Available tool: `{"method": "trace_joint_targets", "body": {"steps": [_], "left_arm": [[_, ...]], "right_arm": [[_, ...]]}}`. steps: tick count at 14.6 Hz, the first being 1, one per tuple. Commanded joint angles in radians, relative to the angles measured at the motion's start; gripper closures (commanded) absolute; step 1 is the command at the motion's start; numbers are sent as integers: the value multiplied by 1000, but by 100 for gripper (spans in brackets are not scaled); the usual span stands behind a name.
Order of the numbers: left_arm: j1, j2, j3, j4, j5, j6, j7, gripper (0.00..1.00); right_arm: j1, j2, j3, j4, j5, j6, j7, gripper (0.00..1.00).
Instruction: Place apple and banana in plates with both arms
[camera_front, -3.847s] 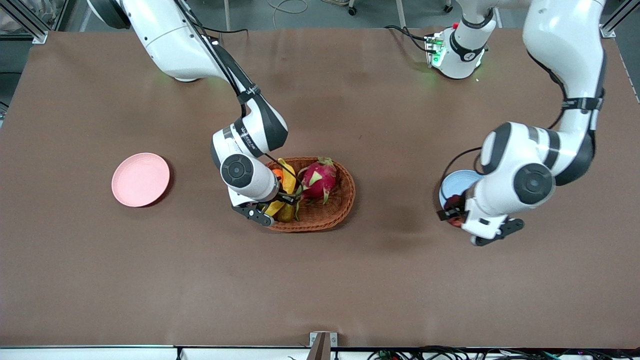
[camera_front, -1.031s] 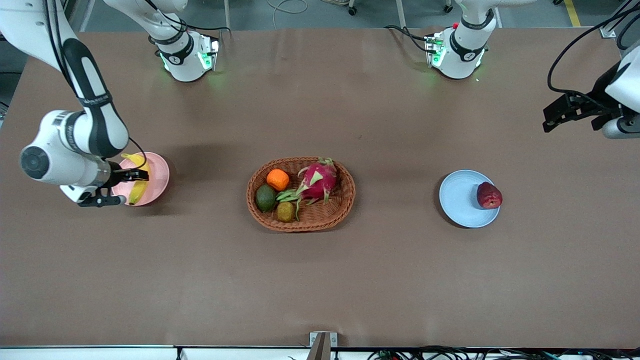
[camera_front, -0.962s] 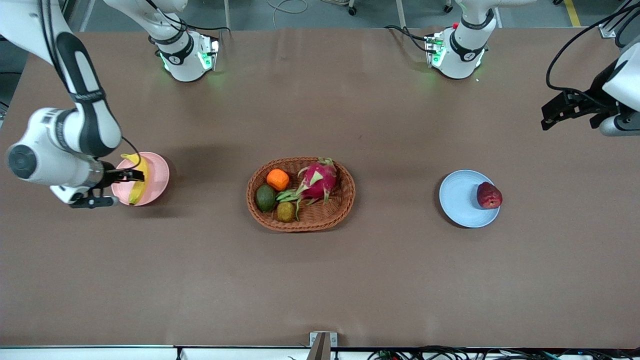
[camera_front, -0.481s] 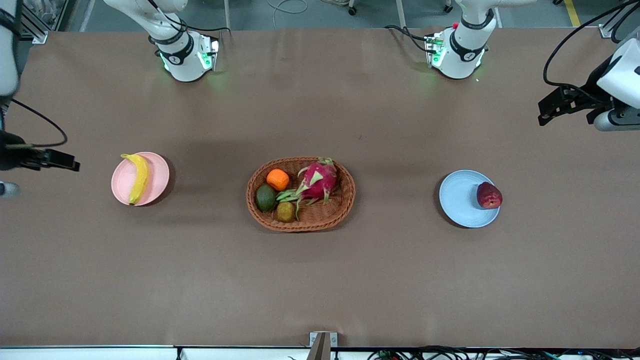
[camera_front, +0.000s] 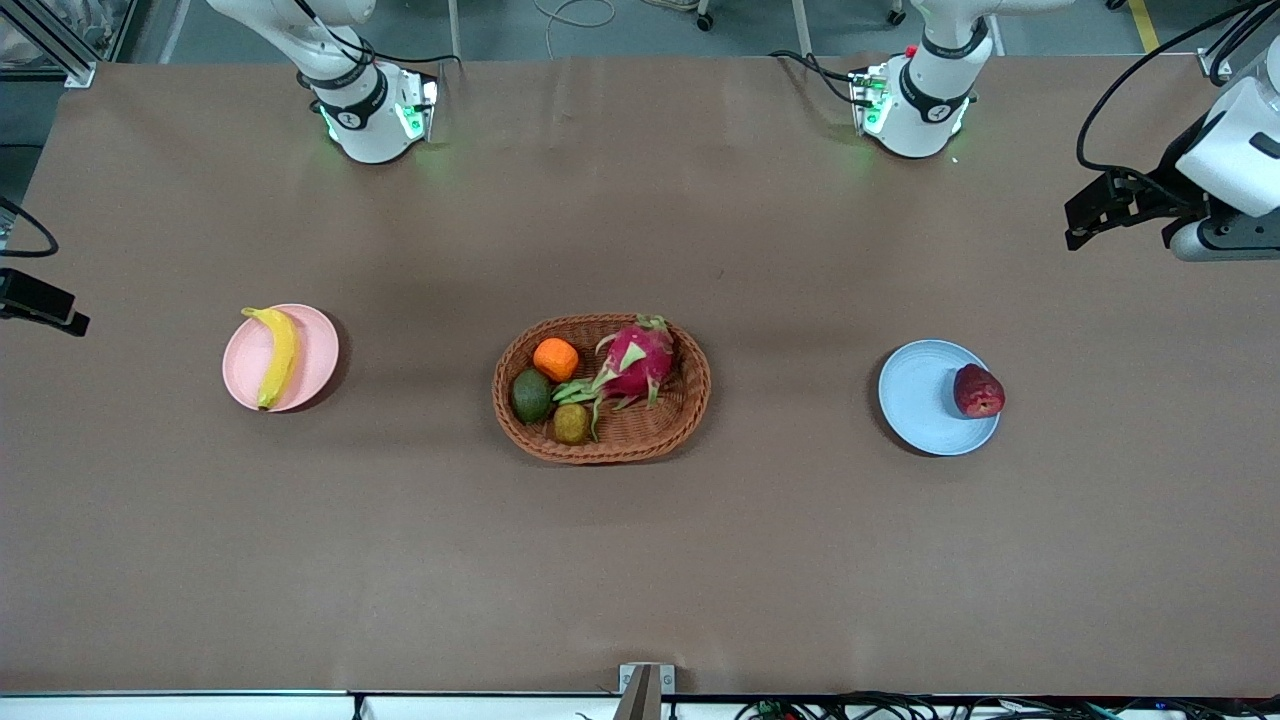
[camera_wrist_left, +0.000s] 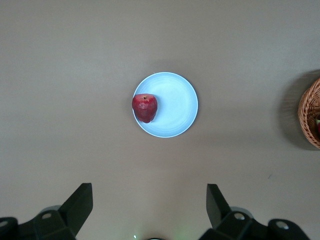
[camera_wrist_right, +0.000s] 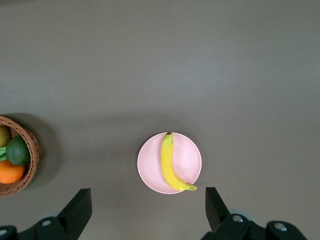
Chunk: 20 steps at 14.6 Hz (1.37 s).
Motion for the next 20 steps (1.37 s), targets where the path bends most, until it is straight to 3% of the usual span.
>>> {"method": "trace_joint_targets", "body": {"steps": [1, 5, 13, 17, 20], "left_arm": [[-6, -28, 4, -18, 16, -7, -4, 0], [-4, -34, 2, -20, 16, -15, -3, 0], [2, -48, 2, -18, 13, -44, 5, 0], [7, -47, 1, -6, 2, -47, 19, 0], [1, -31, 2, 17, -1, -49, 14, 0]], "right_arm": [[-1, 2, -4, 20, -4, -1, 28, 0], [39, -109, -30, -152, -18, 123, 23, 0], [43, -166, -47, -215, -4, 125, 28, 0], [46, -285, -44, -386, -5, 175, 28, 0], [48, -304, -41, -418, -7, 188, 28, 0]]}}
